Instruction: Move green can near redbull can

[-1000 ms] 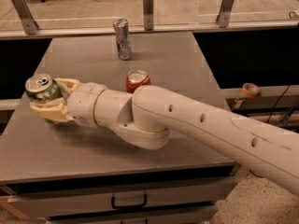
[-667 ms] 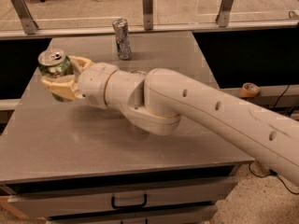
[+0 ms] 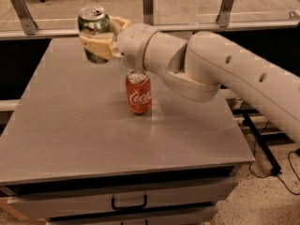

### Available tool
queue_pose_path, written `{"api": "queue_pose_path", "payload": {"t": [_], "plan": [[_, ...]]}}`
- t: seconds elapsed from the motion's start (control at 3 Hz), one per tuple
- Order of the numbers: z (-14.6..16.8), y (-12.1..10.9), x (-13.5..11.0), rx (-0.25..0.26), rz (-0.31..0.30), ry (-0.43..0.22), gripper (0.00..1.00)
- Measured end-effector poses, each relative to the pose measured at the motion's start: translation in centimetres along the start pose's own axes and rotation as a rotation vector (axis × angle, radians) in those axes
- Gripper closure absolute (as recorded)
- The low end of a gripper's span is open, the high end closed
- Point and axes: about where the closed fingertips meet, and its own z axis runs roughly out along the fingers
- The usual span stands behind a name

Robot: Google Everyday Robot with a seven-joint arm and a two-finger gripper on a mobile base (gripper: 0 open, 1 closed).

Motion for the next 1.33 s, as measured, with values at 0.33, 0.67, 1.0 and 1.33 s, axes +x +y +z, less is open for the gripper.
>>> {"api": "queue_pose_path", "payload": {"t": [0.33, 0.67, 1.0, 1.33], "plan": [[-0.9, -4.1, -2.0, -0.007, -0.064, 0.008, 1.00], [-2.7, -7.2, -0.7, 0.040, -0.084, 0.046, 1.00], [-3.0, -8.0, -0.3, 0.051, -0.069, 0.039, 1.00], [-3.4, -10.9, 0.1, 0.036, -0.072, 0.042, 1.00]]}}
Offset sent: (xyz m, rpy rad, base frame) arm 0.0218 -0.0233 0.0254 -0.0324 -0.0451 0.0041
